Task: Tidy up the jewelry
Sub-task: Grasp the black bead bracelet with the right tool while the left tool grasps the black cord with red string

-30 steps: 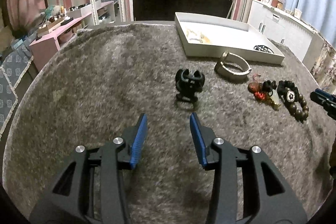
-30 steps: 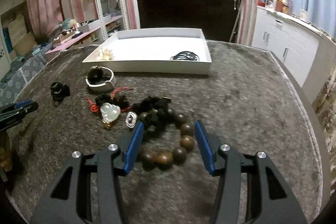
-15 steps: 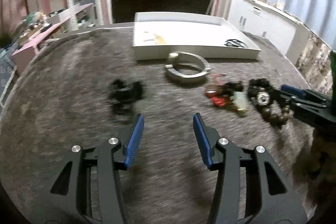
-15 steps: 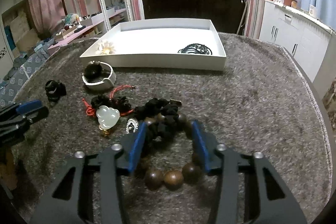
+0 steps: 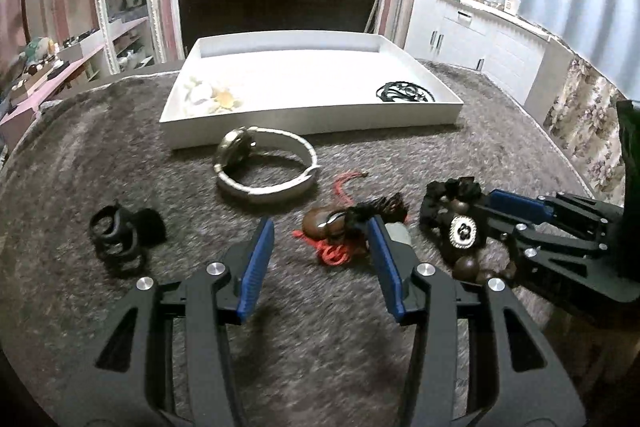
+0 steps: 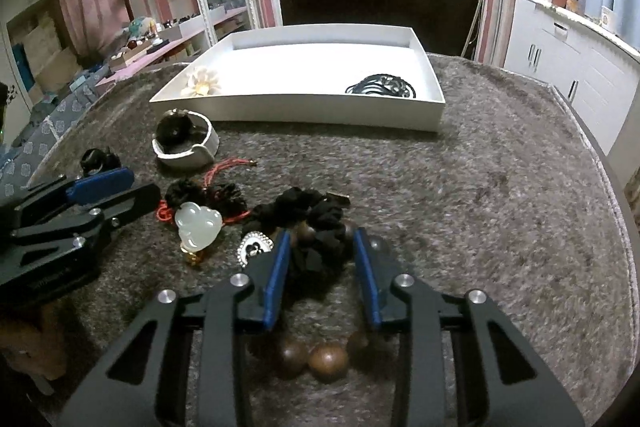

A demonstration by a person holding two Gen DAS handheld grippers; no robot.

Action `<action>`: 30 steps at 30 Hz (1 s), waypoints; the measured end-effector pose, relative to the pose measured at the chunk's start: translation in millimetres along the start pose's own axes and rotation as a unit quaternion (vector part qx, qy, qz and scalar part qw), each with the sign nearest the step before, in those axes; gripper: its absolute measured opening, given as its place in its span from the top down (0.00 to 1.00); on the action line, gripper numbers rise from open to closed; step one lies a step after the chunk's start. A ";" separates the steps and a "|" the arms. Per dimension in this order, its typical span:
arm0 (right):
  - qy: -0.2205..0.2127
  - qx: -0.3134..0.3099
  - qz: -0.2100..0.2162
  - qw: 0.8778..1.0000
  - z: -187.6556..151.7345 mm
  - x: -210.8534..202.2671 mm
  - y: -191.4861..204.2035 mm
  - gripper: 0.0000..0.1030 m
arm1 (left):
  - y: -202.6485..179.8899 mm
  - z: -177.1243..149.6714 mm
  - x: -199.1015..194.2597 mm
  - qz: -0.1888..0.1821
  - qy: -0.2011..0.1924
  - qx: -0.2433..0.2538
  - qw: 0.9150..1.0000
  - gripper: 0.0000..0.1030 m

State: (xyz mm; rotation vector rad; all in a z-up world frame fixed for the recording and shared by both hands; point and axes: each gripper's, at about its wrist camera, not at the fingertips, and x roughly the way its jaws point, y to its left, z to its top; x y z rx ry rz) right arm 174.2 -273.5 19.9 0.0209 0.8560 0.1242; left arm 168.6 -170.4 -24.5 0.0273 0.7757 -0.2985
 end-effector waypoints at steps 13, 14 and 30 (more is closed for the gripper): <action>0.009 0.009 0.008 1.000 -2.2 9.2 -8.7 0.88 | -17.2 3.1 27.6 -0.004 0.018 0.022 1.000 0.58; 0.009 0.011 0.009 1.000 -2.6 8.8 -10.3 0.88 | -18.2 3.5 28.3 -0.007 0.019 0.023 1.000 0.59; -0.016 0.015 0.026 0.999 -1.1 -8.5 -5.8 0.93 | -19.7 3.7 10.7 -0.033 0.003 0.032 0.999 0.86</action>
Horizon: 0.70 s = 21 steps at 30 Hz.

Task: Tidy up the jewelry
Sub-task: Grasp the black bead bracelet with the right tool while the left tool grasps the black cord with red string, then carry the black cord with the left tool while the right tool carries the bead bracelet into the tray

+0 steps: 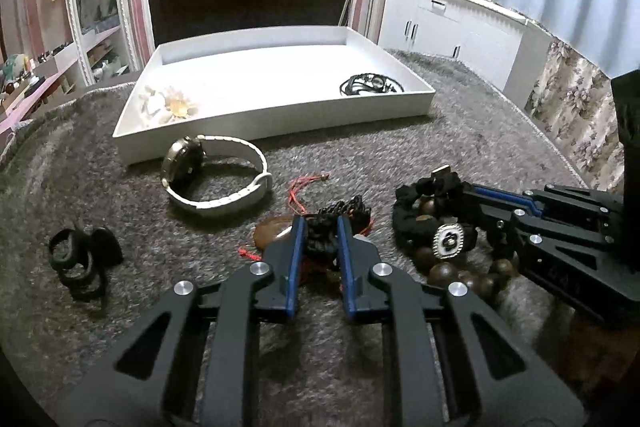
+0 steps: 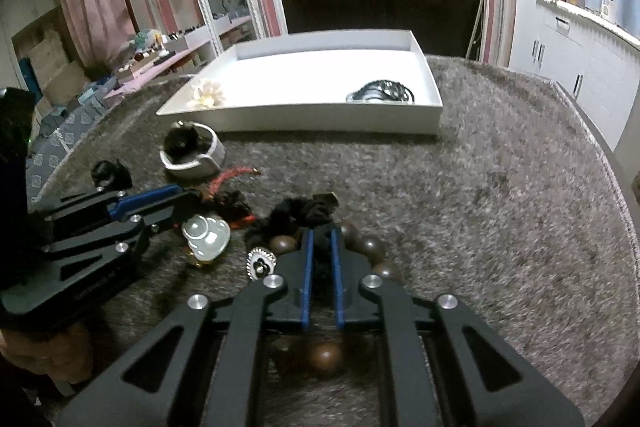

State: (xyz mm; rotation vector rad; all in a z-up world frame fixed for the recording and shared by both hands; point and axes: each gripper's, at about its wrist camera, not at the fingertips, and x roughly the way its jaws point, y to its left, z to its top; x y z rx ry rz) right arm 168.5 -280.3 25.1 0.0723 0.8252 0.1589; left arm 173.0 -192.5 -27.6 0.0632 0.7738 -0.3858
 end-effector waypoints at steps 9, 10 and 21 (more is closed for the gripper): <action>-0.040 -0.017 0.001 0.999 15.7 -34.4 12.4 0.93 | 12.1 12.4 -45.5 0.021 -0.032 0.003 0.999 0.86; -0.044 -0.019 0.001 0.999 17.9 -36.9 14.3 0.93 | 13.9 14.4 -52.0 0.025 -0.037 0.004 0.999 0.86; -0.091 -0.059 -0.037 0.993 52.4 -67.5 37.6 0.93 | 43.0 40.6 -87.2 0.054 -0.075 -0.005 0.996 0.86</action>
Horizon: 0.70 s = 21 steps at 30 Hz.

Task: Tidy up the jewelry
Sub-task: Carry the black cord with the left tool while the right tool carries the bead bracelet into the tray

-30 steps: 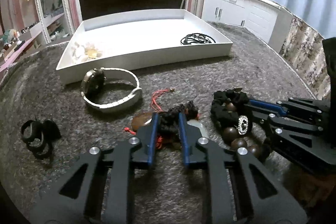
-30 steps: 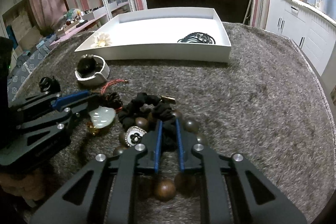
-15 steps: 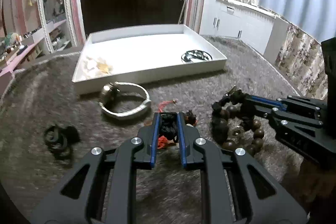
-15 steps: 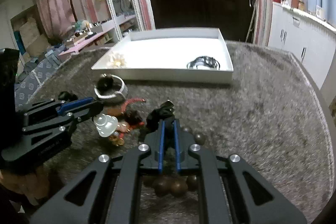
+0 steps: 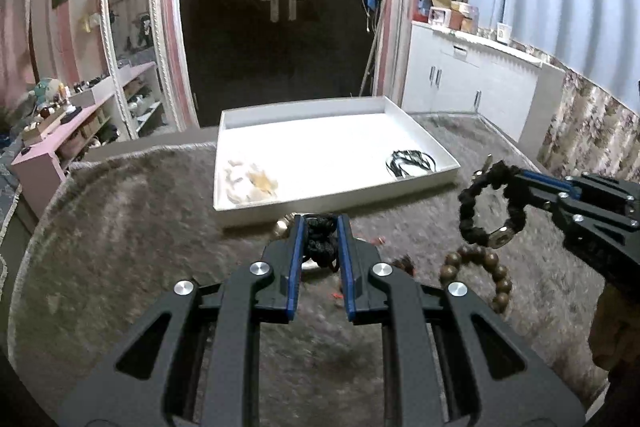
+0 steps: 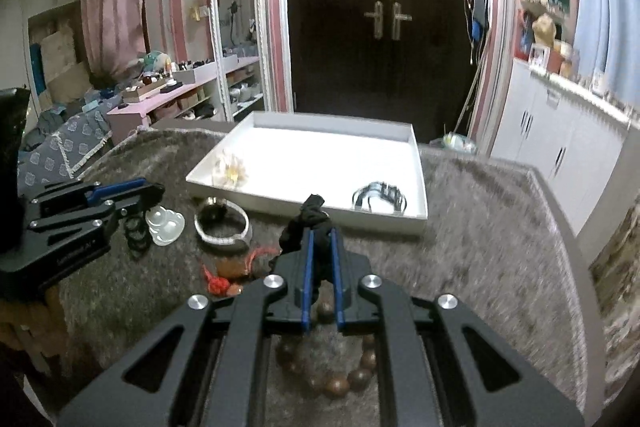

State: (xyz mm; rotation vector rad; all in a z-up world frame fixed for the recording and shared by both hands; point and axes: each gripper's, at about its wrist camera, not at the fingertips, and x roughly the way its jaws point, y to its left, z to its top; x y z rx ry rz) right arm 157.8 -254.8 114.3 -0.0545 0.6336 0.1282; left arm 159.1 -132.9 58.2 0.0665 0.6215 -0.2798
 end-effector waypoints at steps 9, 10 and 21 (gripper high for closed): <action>-0.027 -0.043 -0.032 0.998 57.0 8.6 17.2 0.93 | 24.1 48.5 3.0 0.019 -0.024 -0.001 1.000 0.86; -0.031 -0.047 -0.035 0.998 64.8 11.4 18.9 0.93 | 25.7 55.0 6.4 0.022 -0.026 0.001 0.999 0.86; -0.020 -0.056 -0.064 0.996 118.6 52.2 10.7 0.93 | 34.5 99.3 49.6 0.033 -0.006 0.005 0.999 0.86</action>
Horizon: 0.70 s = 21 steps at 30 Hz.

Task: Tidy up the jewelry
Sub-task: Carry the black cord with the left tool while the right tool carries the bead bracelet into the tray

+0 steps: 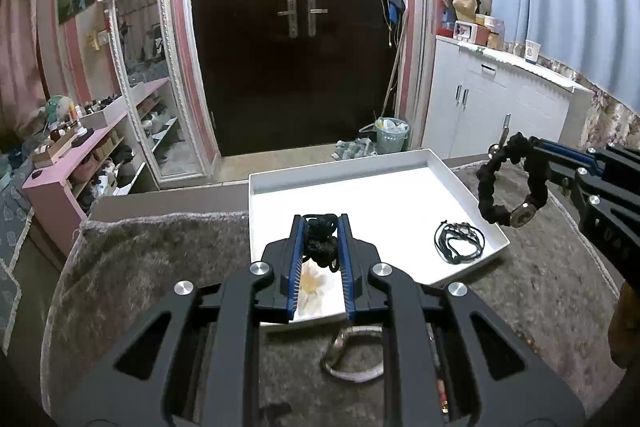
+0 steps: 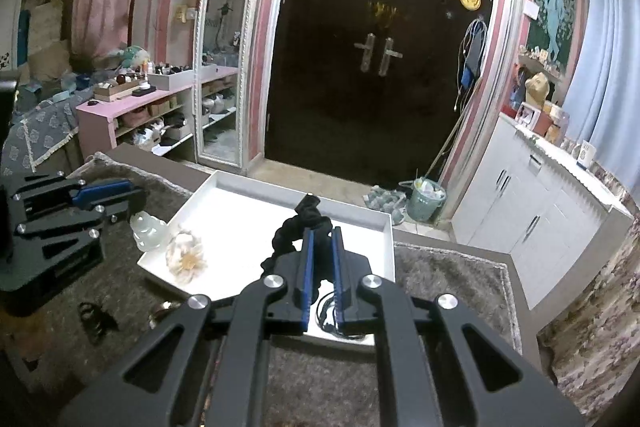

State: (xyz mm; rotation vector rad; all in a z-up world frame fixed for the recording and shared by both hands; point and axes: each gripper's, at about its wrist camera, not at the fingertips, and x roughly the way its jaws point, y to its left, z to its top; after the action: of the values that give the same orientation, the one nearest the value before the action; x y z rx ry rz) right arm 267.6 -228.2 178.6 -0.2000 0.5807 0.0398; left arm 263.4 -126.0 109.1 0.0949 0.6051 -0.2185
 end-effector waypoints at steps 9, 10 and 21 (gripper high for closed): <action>0.032 0.035 0.031 0.998 12.9 47.0 -13.7 0.93 | -2.5 15.6 61.3 0.014 0.042 0.013 0.999 0.86; 0.035 0.034 0.029 0.998 12.6 52.2 -13.5 0.93 | -2.9 17.1 68.4 0.017 0.046 0.012 0.999 0.86; 0.115 0.036 0.026 0.992 6.9 137.8 -18.5 0.93 | -10.7 19.5 147.8 0.049 0.114 0.018 0.992 0.86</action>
State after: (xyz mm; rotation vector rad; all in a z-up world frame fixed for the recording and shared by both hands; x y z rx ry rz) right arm 388.2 -247.6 112.0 -0.1187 0.8160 0.0469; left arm 390.0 -165.3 40.1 0.1848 0.8216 -0.1243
